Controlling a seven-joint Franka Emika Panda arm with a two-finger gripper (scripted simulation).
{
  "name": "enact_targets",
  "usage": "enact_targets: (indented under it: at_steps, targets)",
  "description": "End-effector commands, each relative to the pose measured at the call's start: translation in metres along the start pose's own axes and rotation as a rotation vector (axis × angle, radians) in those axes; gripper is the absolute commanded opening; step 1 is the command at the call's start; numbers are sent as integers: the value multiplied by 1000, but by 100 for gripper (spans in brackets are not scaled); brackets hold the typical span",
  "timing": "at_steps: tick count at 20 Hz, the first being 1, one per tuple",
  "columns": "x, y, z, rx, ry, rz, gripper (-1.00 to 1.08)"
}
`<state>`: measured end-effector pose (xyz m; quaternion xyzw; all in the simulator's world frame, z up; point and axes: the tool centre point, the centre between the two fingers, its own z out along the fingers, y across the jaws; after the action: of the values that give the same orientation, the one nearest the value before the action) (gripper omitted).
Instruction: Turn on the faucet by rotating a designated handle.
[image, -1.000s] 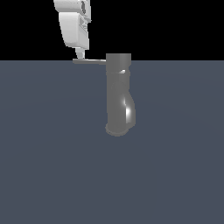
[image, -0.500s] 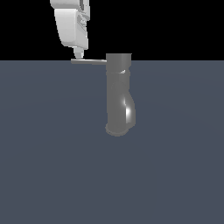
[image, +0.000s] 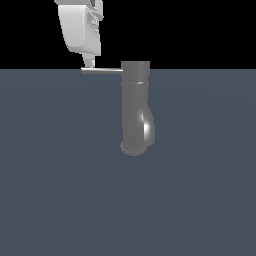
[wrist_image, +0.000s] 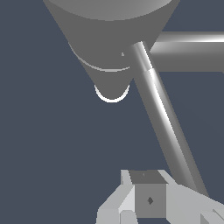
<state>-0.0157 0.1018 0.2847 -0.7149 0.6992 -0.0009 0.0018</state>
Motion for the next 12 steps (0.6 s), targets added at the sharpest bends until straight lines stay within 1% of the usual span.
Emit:
enact_targets:
  at_steps: [1, 12]
  targets:
    - [0, 9, 0, -4, 1, -2, -100]
    - [2, 39, 0, -4, 1, -1, -100]
